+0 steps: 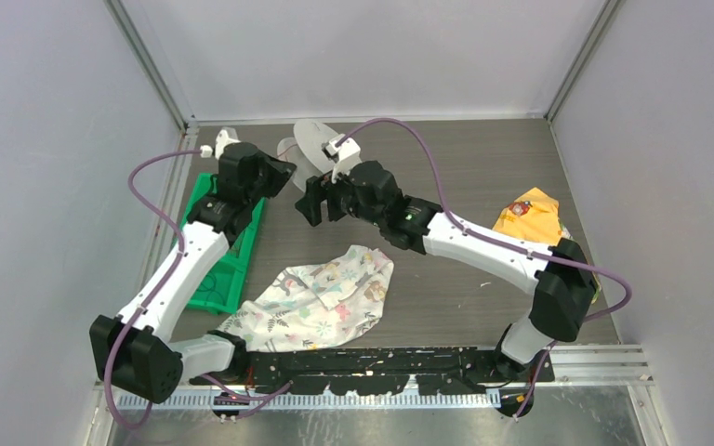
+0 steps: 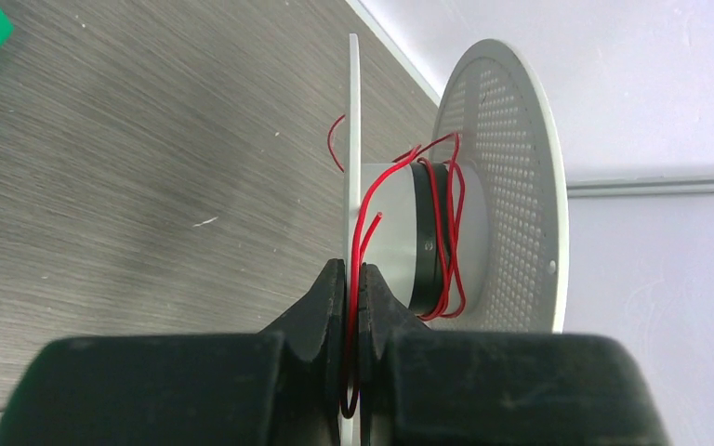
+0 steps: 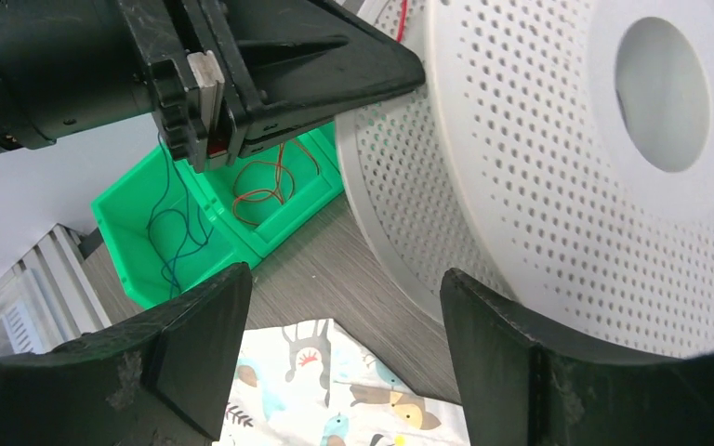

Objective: Wrap the cables

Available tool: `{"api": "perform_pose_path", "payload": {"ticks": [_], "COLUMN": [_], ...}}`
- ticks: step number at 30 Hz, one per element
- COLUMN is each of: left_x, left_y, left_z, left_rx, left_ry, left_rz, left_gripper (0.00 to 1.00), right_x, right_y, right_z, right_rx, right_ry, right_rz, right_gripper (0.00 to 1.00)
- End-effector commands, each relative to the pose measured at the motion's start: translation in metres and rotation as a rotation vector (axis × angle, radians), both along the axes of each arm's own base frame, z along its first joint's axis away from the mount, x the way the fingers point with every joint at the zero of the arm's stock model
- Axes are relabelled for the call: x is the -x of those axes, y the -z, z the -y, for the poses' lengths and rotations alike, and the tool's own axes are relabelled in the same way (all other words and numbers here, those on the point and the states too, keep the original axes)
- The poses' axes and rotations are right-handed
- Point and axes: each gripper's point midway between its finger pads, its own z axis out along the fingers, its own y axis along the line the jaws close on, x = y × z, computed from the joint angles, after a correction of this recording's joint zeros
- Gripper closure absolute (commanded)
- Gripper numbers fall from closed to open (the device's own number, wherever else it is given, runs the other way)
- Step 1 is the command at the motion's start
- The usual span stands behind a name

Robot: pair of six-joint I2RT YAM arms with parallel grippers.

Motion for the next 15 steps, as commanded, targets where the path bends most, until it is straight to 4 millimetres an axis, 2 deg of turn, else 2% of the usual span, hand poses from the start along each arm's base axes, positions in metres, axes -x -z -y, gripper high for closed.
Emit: {"api": "perform_pose_path", "payload": {"ticks": [1, 6, 9, 13, 15], "left_x": [0.000, -0.003, -0.004, -0.004, -0.005], "left_y": [-0.054, -0.054, -0.066, -0.089, -0.099], "left_z": [0.002, 0.007, 0.012, 0.011, 0.007], "left_rx": [0.104, 0.116, 0.102, 0.038, 0.016], "left_ry": [-0.017, 0.004, 0.050, 0.081, 0.071], "left_rz": [0.156, 0.151, 0.198, 0.246, 0.259], "left_gripper": [1.00, 0.99, 0.99, 1.00, 1.00], "right_x": [-0.009, 0.000, 0.011, 0.030, 0.034], "right_y": [-0.038, -0.057, -0.074, -0.103, -0.119], "right_z": [0.021, 0.031, 0.044, 0.073, 0.097], "right_rx": [-0.079, -0.108, -0.126, -0.182, -0.208], "right_ry": [0.081, 0.073, 0.067, 0.069, 0.121], "right_rz": [0.050, 0.069, 0.091, 0.171, 0.232], "right_gripper": [0.20, 0.20, 0.20, 0.20, 0.20]}}
